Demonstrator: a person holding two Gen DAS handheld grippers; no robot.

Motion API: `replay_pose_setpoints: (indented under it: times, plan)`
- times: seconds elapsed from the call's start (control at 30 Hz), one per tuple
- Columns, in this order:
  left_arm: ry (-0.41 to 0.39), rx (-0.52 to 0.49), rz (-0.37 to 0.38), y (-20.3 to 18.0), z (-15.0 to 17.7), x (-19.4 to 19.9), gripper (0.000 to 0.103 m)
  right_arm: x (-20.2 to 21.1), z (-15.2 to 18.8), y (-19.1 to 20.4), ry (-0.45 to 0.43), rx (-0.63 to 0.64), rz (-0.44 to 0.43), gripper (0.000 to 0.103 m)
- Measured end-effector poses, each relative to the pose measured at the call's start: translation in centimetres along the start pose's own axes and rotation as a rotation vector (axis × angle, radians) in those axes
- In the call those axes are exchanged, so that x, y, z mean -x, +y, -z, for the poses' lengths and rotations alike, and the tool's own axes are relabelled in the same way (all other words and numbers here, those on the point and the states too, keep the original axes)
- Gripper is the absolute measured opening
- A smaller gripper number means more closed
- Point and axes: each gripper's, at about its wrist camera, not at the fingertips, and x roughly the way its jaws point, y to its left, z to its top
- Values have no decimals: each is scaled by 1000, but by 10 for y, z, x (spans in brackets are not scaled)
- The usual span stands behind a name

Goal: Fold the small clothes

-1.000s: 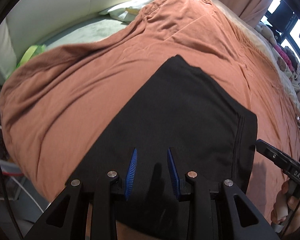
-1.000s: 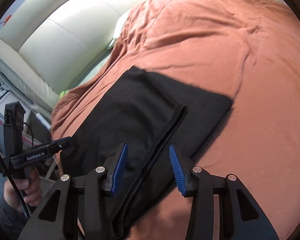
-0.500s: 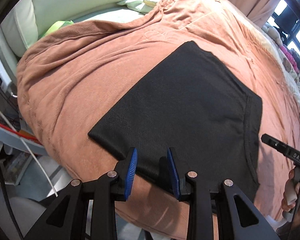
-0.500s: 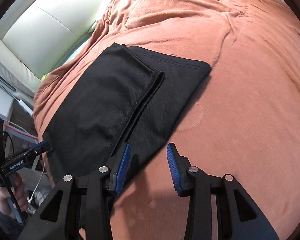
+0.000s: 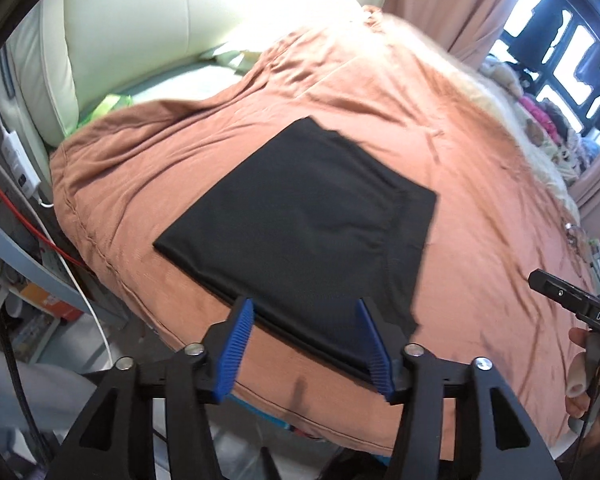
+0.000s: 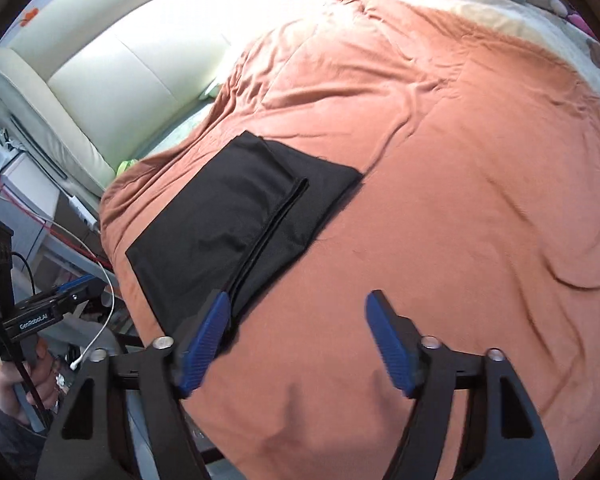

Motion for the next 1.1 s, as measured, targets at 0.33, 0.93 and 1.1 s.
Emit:
replay_pose_setpoints:
  times: [0.33, 0.93, 1.1]
  plan:
    - [-153, -70, 29, -51, 34, 70, 98, 117, 52, 1, -143, 50, 98, 103]
    - [-340, -245, 105, -141, 126, 177, 102, 264, 194, -3, -353, 2, 165, 103]
    - [-419, -297, 133, -159, 163, 204, 102, 298, 241, -2, -430, -22, 180, 103]
